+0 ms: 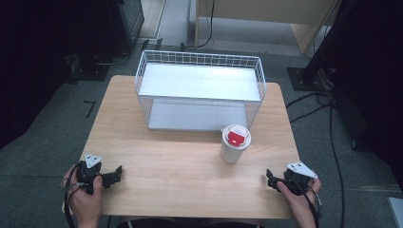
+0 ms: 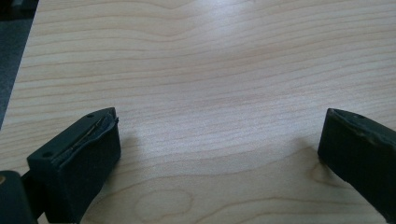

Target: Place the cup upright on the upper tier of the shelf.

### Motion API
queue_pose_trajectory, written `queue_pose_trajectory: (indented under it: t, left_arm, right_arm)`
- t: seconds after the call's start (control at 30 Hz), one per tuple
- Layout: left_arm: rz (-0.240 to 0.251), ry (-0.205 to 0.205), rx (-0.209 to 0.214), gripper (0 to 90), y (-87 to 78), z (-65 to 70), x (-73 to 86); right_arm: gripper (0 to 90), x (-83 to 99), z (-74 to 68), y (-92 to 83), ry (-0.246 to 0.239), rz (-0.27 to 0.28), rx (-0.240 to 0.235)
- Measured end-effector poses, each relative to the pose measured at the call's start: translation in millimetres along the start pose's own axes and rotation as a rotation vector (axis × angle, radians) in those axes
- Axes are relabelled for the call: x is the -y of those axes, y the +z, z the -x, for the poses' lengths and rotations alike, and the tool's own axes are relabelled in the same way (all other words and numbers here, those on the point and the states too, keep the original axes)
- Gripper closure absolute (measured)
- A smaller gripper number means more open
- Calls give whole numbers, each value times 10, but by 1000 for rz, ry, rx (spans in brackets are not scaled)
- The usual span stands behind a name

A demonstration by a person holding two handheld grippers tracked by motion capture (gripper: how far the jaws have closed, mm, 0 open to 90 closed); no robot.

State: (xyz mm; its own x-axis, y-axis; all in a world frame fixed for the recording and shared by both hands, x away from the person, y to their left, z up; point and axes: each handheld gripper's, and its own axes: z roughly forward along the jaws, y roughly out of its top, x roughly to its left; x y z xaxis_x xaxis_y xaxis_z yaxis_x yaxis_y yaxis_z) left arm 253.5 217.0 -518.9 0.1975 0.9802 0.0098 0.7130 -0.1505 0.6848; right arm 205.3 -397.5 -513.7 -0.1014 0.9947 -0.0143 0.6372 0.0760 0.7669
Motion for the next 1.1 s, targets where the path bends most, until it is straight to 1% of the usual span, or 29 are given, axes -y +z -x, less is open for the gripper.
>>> queue_pose_trajectory:
  t: [0.03, 0.07, 0.1, 0.17, 0.27, 0.3, 0.4, 0.5, 0.57, 0.6, 0.63, 0.77, 0.87, 0.93, 1.03, 1.1]
  left_arm:
    - [0, 0, 0, 0, 0, 0, 0]
    - [0, 0, 0, 0, 0, -1, 0]
    - [-1, 0, 0, 0, 0, -1, 0]
    - [0, 0, 0, 0, 0, -1, 0]
    - [0, 0, 0, 0, 0, -1, 0]
    - [-1, 1, 0, 0, 0, -1, 0]
    - [-1, 1, 0, 0, -1, -1, 0]
    - [-2, 2, 0, 0, -1, -1, 0]
    - [-2, 2, 1, 0, -1, -1, -1]
    - [-1, 2, 0, 0, -1, -1, 0]
    - [-2, 2, 0, 0, -1, -1, -1]
    - [-1, 2, 1, 0, -1, -2, 0]
    - [0, 1, 0, 0, 0, -1, 0]
    - [0, 2, 0, 0, 0, -1, 0]
    - [-1, 2, 0, 0, -1, -1, 0]
    - [-1, 2, 0, 0, -1, -1, 0]
  right_arm:
    - [46, 0, 0, 0, 0, 0, 0]
    - [46, -10, -28, -8, 3, 1, -8]
    - [50, -41, -92, -16, -2, 13, -26]
    - [51, -52, -112, -18, -2, 16, -32]
    - [54, -100, -194, -27, -2, 33, -57]
    - [56, -132, -251, -34, -2, 38, -68]
    - [56, -180, -318, -37, -18, 49, -78]
    - [58, -212, -351, -41, -26, 57, -88]
    - [60, -248, -391, -49, -15, 65, -105]
    - [60, -260, -403, -51, -17, 67, -110]
    - [61, -295, -448, -51, -22, 76, -118]
    - [62, -338, -500, -49, -35, 85, -130]
    - [62, -390, -582, -40, -49, 94, -150]
    - [62, -401, -598, -37, -54, 96, -154]
    - [63, -447, -674, -26, -62, 104, -174]
    - [63, -455, -688, -26, -64, 104, -182]
